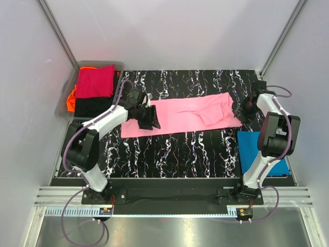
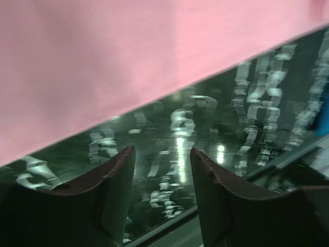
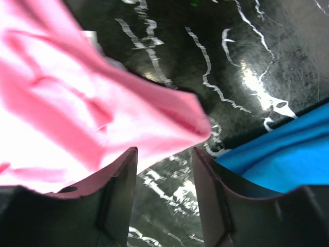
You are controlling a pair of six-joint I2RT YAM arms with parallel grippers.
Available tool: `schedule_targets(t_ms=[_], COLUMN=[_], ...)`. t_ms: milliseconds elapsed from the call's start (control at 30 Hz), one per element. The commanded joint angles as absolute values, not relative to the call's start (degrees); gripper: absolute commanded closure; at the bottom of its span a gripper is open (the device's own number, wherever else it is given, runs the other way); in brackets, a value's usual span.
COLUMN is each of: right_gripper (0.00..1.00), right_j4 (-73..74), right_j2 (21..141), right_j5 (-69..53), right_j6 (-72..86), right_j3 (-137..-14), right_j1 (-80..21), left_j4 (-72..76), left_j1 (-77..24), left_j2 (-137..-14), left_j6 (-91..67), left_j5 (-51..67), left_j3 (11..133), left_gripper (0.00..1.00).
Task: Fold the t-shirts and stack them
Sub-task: Fold the tshirt
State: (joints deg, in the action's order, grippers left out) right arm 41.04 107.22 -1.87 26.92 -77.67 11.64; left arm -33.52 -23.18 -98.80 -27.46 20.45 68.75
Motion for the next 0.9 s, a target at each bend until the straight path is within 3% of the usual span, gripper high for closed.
schedule_targets(t_ms=[0, 333, 633, 867], right_gripper=[0.44, 0.46, 0.48, 0.48], right_j4=[41.49, 33.14, 31.2, 30.85], right_j2=[102.83, 102.39, 102.66, 102.83], right_j5=[-4.74, -16.16, -19.25, -19.34], right_j6=[26.19, 26.98, 26.54, 25.93], right_j3=[-81.2, -81.83, -79.81, -78.58], right_j1=[11.87, 11.95, 11.95, 11.95], left_j4=[-21.07, 8.25, 9.84, 10.55], left_j1=[-27.15, -38.05, -44.56, -45.0], left_j2=[-93.87, -104.93, -121.46, -124.89], left_j6=[-36.63, -56.94, -62.84, -64.6], left_j5=[25.11, 19.43, 11.61, 8.53], left_j3=[68.91, 71.96, 86.65, 86.66], left_gripper=[0.48, 0.42, 0.48, 0.55])
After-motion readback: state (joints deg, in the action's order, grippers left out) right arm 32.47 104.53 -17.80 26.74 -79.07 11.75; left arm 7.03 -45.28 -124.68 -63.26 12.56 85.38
